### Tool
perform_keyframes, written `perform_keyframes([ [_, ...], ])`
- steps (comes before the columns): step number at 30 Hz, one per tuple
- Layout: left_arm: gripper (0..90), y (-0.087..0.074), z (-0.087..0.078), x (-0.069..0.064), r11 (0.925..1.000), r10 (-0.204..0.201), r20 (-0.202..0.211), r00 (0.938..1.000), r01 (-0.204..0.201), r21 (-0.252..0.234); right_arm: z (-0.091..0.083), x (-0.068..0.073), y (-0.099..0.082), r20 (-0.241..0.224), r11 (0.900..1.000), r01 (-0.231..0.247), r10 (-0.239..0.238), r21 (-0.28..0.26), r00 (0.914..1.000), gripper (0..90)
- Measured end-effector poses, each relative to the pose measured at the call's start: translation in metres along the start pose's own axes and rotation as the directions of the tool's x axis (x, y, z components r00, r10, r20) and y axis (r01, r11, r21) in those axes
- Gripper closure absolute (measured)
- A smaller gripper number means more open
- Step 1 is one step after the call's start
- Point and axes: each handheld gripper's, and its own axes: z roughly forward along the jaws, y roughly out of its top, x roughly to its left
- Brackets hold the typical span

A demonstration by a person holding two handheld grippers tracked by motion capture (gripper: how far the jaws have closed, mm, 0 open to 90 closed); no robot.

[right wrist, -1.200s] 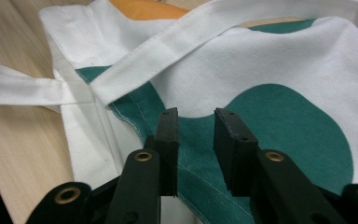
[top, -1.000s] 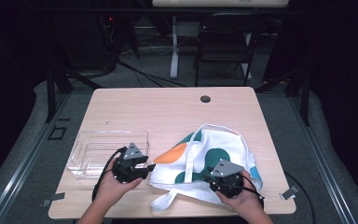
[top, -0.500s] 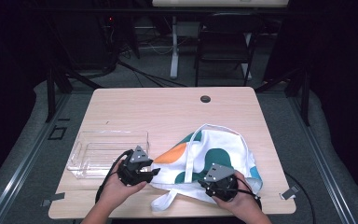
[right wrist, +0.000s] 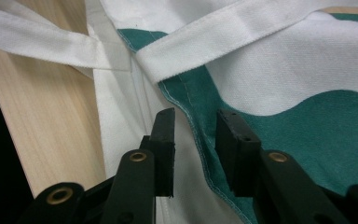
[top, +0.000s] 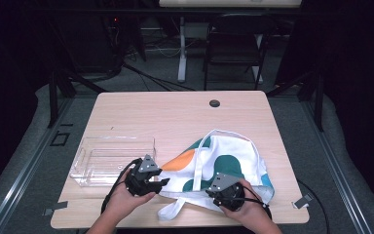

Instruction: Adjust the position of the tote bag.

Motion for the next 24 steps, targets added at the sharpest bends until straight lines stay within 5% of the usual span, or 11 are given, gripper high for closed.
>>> perform_keyframes([
  [24,55.3,-0.0019,0.003,-0.0045,0.9999,0.009,0.004,1.0,-0.009,0.008,0.009,0.0032,0.0026,0.024,0.9981,0.043,-0.044,0.044,0.9987,80.0],
])
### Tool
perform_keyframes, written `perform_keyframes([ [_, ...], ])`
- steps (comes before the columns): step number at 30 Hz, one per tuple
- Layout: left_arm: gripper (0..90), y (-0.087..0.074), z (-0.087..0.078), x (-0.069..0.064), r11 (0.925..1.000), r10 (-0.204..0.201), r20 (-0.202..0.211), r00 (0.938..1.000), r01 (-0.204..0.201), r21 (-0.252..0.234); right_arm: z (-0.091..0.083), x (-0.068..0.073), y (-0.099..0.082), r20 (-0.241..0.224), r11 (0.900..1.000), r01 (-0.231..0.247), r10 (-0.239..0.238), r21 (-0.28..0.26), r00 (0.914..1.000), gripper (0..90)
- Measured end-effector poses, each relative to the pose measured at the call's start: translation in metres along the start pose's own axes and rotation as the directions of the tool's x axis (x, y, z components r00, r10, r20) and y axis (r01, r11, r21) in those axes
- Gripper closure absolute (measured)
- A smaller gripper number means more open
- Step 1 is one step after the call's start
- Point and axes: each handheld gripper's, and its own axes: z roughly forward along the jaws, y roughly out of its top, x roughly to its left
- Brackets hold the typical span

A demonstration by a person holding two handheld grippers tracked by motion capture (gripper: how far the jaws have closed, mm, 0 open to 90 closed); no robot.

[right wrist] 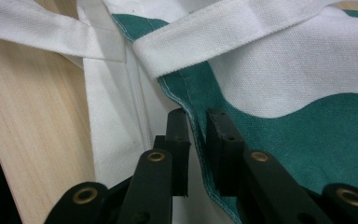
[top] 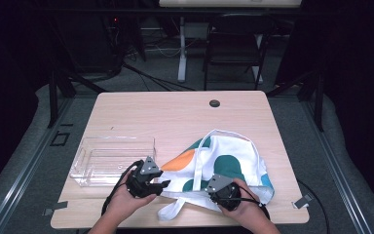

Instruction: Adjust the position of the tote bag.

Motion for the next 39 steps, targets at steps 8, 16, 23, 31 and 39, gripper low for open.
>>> perform_keyframes([
  [8,55.3,0.0002,0.0012,-0.0014,0.9999,0.008,0.0,1.0,-0.008,0.009,-0.0004,-0.0003,0.0,0.003,1.0,0.002,-0.002,-0.003,1.0,84.0],
  [16,55.4,0.0002,0.0023,-0.0026,0.9998,0.013,0.001,0.9999,-0.013,0.013,-0.0005,0.0008,0.0004,0.009,0.9998,-0.006,0.006,-0.021,0.9999,87.5],
  [23,55.1,0.0008,0.0021,-0.0041,0.9997,0.021,0.002,0.9998,-0.021,0.009,-0.0031,0.0008,0.001,0.013,0.9996,0.002,-0.001,-0.027,0.9999,88.1],
  [31,55.2,0.0021,0.002,-0.0074,0.9995,0.028,0.005,0.9996,-0.028,0.012,-0.0058,0.0001,0.0018,0.021,0.9995,0.016,-0.015,-0.027,0.9997,88.3],
  [39,54.2,0.0033,-0.0009,-0.0084,0.9992,0.04,0.01,0.9992,-0.04,-0.006,-0.0073,0.0006,0.0019,0.031,0.9989,0.006,-0.004,-0.047,0.9995,88.3],
])
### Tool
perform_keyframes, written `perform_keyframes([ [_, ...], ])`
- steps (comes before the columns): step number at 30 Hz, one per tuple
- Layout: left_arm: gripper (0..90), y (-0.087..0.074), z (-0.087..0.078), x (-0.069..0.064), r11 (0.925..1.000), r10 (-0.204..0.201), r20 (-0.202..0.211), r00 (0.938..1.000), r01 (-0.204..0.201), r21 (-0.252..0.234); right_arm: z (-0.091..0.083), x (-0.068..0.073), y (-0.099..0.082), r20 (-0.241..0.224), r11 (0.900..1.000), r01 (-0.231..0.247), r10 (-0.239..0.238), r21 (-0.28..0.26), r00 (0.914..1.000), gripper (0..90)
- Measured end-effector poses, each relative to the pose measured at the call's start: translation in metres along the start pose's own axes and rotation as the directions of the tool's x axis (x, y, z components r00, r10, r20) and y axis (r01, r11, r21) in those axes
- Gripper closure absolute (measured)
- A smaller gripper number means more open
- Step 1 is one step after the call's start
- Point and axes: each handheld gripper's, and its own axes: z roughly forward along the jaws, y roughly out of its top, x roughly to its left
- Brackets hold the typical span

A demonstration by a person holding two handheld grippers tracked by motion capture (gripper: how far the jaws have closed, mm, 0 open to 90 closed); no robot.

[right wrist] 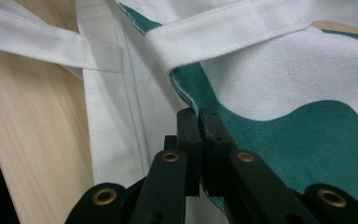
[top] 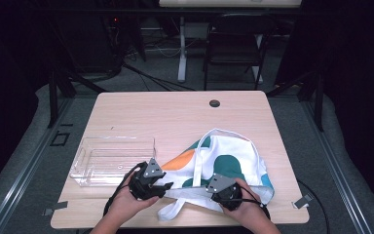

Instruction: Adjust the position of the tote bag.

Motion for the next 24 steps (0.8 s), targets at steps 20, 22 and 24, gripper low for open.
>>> perform_keyframes([
  [20,51.4,0.008,0.002,-0.009,0.9994,0.034,0.024,0.9991,-0.034,-0.007,-0.006,-0.002,0.002,0.011,0.9989,-0.012,0.012,-0.046,0.9999,88.4],
  [22,50.9,0.009,0.002,-0.01,0.9993,0.037,0.027,0.9989,-0.037,-0.007,-0.006,-0.003,0.002,0.006,0.9981,-0.028,0.028,-0.056,0.9996,88.4],
  [24,50.6,0.011,0.003,-0.012,0.9992,0.037,0.031,0.9988,-0.037,-0.013,-0.007,-0.004,0.002,0.003,0.9981,-0.025,0.026,-0.055,0.9997,88.4],
])
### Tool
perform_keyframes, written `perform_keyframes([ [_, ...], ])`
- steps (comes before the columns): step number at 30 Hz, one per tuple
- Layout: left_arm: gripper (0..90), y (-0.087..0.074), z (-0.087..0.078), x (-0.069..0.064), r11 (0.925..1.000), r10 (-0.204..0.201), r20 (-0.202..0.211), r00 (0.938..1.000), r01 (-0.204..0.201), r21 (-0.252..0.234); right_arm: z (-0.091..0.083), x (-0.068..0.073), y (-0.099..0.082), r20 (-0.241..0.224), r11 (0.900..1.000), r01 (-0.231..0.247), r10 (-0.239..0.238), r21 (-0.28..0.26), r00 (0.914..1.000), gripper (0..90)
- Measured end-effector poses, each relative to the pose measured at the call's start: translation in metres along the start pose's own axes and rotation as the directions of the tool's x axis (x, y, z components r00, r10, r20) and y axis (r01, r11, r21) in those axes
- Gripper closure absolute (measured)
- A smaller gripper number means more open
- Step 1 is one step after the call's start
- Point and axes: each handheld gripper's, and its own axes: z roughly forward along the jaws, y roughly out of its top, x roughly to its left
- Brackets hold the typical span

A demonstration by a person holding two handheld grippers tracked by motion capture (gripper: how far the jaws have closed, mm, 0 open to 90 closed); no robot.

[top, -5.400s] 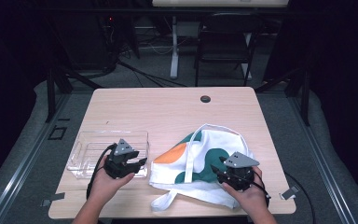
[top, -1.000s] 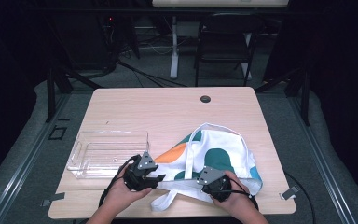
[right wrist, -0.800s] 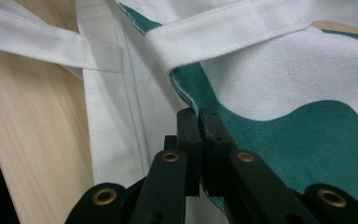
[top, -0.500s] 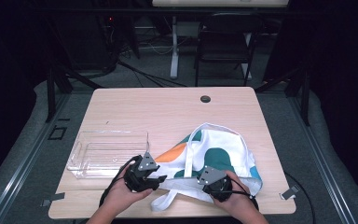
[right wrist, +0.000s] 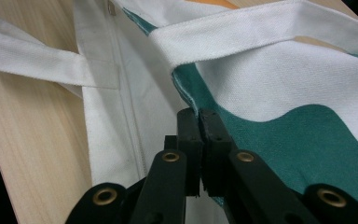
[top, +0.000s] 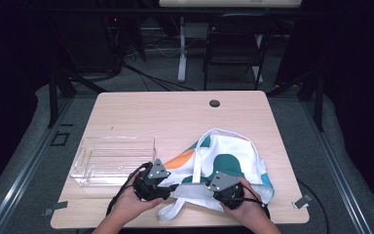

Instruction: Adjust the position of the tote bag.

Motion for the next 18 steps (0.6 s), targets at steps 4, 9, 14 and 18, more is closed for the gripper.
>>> perform_keyframes([
  [4,50.4,0.004,0.003,-0.004,0.9999,0.015,0.01,0.9998,-0.015,-0.003,-0.001,0.0,0.001,0.002,1.0,0.004,-0.004,0.003,1.0,88.4],
  [9,50.4,0.009,0.008,-0.01,0.9992,0.039,0.013,0.9991,-0.039,0.006,-0.001,0.0,0.002,0.009,1.0,0.005,-0.005,-0.002,1.0,88.4],
  [14,50.6,0.011,0.013,-0.013,0.9987,0.049,0.002,0.9988,-0.049,0.016,-0.002,0.0,0.002,0.007,1.0,0.005,-0.005,-0.004,1.0,88.4],
  [18,50.8,0.013,0.018,-0.015,0.9978,0.063,-0.008,0.998,-0.062,0.024,-0.002,0.0,0.002,0.007,1.0,0.004,-0.004,-0.005,1.0,88.4],
])
